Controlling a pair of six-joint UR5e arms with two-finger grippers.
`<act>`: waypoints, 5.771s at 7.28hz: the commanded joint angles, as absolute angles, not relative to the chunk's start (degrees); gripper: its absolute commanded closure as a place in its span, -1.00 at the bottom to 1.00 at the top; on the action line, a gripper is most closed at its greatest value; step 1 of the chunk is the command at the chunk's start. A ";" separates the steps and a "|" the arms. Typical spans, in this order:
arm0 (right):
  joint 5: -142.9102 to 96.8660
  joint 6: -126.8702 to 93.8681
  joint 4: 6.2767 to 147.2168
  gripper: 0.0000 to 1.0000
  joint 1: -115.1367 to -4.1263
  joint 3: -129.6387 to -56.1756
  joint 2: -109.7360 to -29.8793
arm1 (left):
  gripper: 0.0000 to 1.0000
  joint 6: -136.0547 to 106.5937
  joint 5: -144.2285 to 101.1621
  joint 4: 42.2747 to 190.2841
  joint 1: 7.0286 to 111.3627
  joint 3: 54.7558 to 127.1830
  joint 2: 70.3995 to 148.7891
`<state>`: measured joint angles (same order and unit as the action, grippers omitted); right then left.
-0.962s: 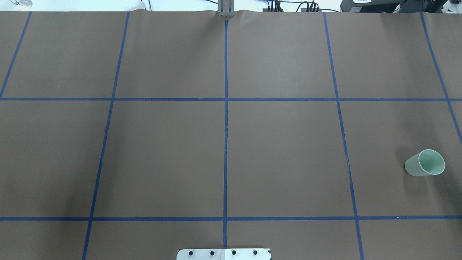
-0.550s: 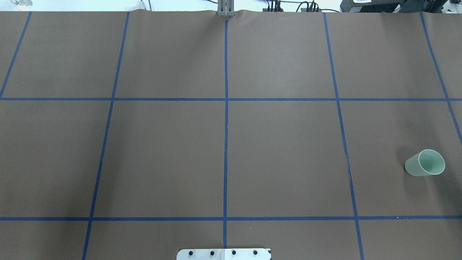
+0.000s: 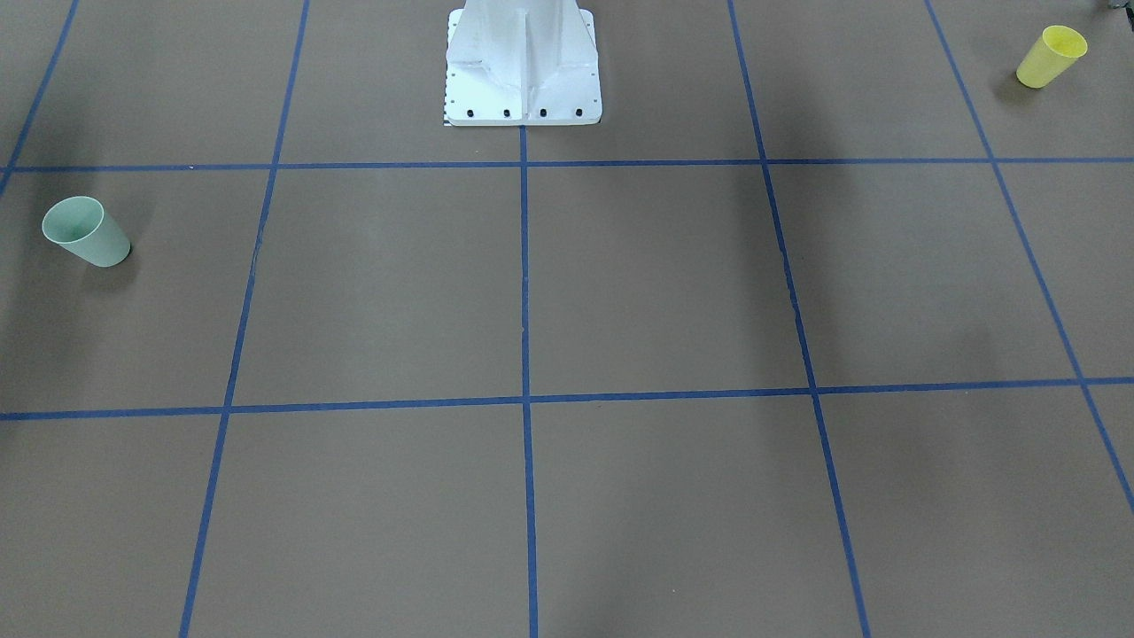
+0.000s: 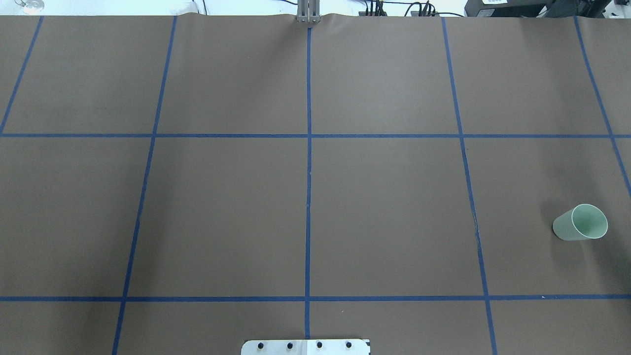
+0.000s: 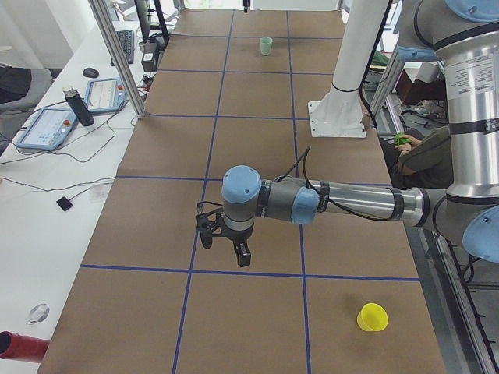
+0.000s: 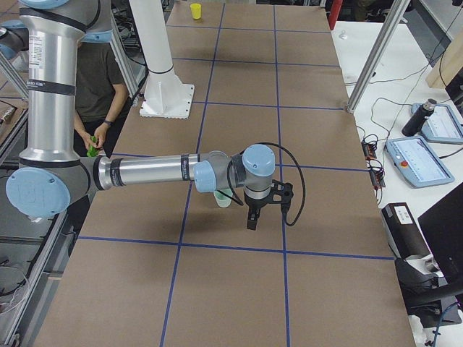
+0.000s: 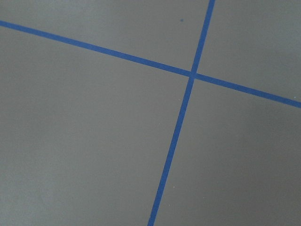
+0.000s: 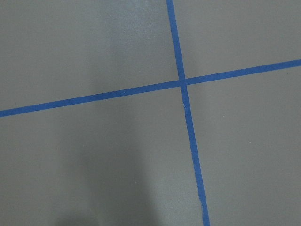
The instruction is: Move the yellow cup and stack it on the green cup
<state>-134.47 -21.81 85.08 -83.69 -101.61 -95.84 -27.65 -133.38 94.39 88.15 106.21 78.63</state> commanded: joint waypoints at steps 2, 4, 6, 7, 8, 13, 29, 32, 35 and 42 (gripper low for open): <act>-134.12 -21.88 85.08 -1.00 -83.58 -101.25 -95.80 | -1.00 -53.06 -132.81 104.53 81.77 106.79 77.18; -133.95 -21.97 85.08 -1.00 -83.58 -101.16 -95.80 | -1.00 -70.67 -127.23 108.09 74.83 107.14 76.82; -134.29 -22.06 85.08 -1.00 -83.23 -100.72 -95.27 | -1.00 -79.01 -117.88 109.42 67.86 107.49 74.12; -134.47 -21.97 85.17 -1.00 -82.88 -100.72 -95.27 | -1.00 -84.15 -114.56 109.34 64.55 107.49 73.74; -134.04 -21.89 85.17 -1.00 -82.27 -100.64 -95.27 | -1.00 -91.77 -109.30 108.90 59.20 107.66 73.57; -131.14 -21.36 80.60 -1.00 -80.25 -100.72 -95.19 | -0.97 -120.97 -98.97 91.21 43.96 107.67 67.24; -126.83 -21.27 77.52 -1.00 -75.94 -103.44 -95.27 | -0.92 -169.62 -110.39 76.46 15.65 95.80 64.96; -126.30 -21.36 77.52 -1.00 -75.94 -103.80 -95.27 | -0.92 -174.18 -114.95 79.18 10.30 95.80 64.86; -126.03 -21.27 77.52 -1.00 -75.94 -104.06 -95.45 | -0.92 -176.04 -115.31 82.60 8.79 95.71 61.81; -124.80 -21.27 77.52 -1.00 -75.94 -105.38 -95.62 | -0.92 -182.81 -115.75 89.46 2.90 94.92 59.77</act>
<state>-125.12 -21.27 77.52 -75.94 -105.10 -95.56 -182.48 -115.66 88.41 3.38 95.24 60.38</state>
